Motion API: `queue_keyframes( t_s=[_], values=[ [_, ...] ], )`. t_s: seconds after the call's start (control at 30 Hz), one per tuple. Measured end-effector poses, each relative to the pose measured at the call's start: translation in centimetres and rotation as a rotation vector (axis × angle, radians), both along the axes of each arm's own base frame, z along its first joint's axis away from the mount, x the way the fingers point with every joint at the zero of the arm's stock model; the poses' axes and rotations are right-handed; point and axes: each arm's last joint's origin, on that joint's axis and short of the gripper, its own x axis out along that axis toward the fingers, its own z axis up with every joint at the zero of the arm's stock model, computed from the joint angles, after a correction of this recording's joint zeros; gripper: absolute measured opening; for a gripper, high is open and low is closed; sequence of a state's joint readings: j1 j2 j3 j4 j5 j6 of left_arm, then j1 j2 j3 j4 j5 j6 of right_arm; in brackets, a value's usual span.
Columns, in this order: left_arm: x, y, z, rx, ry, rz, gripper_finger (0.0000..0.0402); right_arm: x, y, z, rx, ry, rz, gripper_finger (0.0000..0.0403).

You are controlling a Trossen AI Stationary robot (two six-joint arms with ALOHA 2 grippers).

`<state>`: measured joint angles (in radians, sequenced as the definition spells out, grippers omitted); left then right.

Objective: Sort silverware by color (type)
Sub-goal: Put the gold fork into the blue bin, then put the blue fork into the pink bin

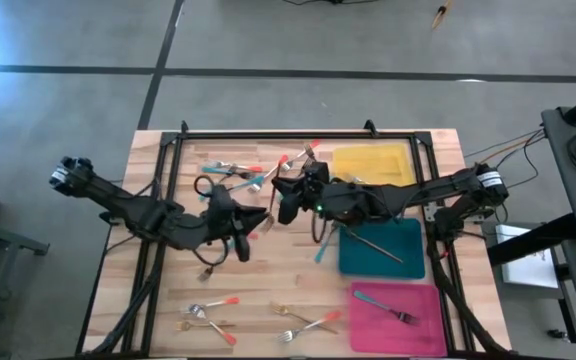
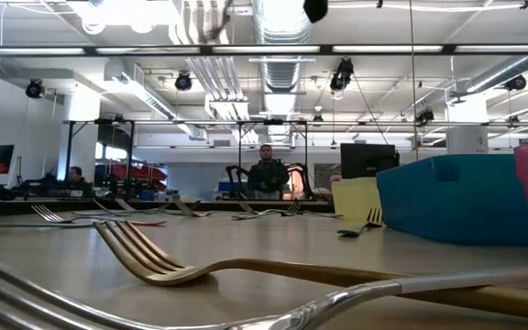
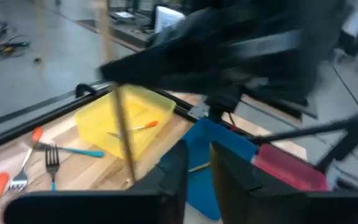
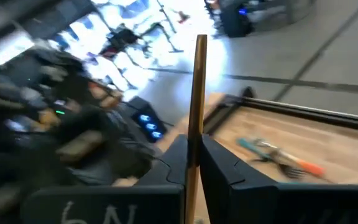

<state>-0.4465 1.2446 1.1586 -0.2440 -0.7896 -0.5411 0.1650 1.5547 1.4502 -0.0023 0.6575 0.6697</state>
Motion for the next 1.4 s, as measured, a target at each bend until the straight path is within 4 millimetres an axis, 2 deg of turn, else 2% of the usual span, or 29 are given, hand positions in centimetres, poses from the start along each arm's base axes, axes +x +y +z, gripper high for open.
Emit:
queue_keyframes(
  t_s=[0.13, 0.27, 0.47, 0.57, 0.63, 0.73, 0.87, 0.93, 1.1, 1.3, 1.4],
  values=[
    [-0.2, 0.0, 0.8, 0.056, 0.061, -0.061, 0.0105, -1.3, -0.2, -0.1, 0.025, 0.100, 0.025, 0.0011],
    [-1.2, 0.3, 2.0, 0.059, 0.187, -0.119, 0.0139, -4.4, -0.5, -0.5, 0.158, 0.312, 0.095, 0.0011],
    [-2.8, 0.9, 3.2, 0.057, 0.318, -0.104, 0.0150, -10.8, 0.1, -1.1, 0.388, 0.707, 0.159, 0.0011],
    [-3.3, 1.1, 3.6, 0.065, 0.344, -0.100, 0.0150, -13.3, 0.5, -1.6, 0.409, 0.915, 0.148, 0.0011],
    [-3.4, 1.1, 3.7, 0.069, 0.352, -0.098, 0.0151, -14.2, 0.8, -2.1, 0.386, 1.026, 0.130, 0.0011],
    [-3.4, 1.2, 3.8, 0.070, 0.352, -0.097, 0.0151, -14.4, 0.8, -3.5, 0.328, 1.181, 0.122, 0.0011],
    [-3.5, 1.0, 3.7, 0.033, 0.362, -0.118, 0.0151, -13.3, 1.1, -6.3, 0.234, 1.340, 0.190, 0.0011],
    [-3.7, 0.9, 3.4, -0.005, 0.391, -0.150, 0.0151, -13.0, 1.3, -7.8, 0.218, 1.426, 0.242, 0.0012],
    [-4.6, 0.3, 2.6, -0.126, 0.508, -0.228, 0.0151, -12.0, 1.5, -10.6, 0.202, 1.550, 0.238, 0.0019],
    [-6.3, -0.7, 1.2, -0.240, 0.667, -0.238, 0.0151, -11.4, 1.7, -11.6, 0.190, 1.591, 0.257, 0.0073],
    [-6.8, -1.6, -0.3, -0.264, 0.709, -0.223, 0.0151, -11.4, 1.7, -11.5, 0.202, 1.580, 0.241, 0.0093]
  ],
)
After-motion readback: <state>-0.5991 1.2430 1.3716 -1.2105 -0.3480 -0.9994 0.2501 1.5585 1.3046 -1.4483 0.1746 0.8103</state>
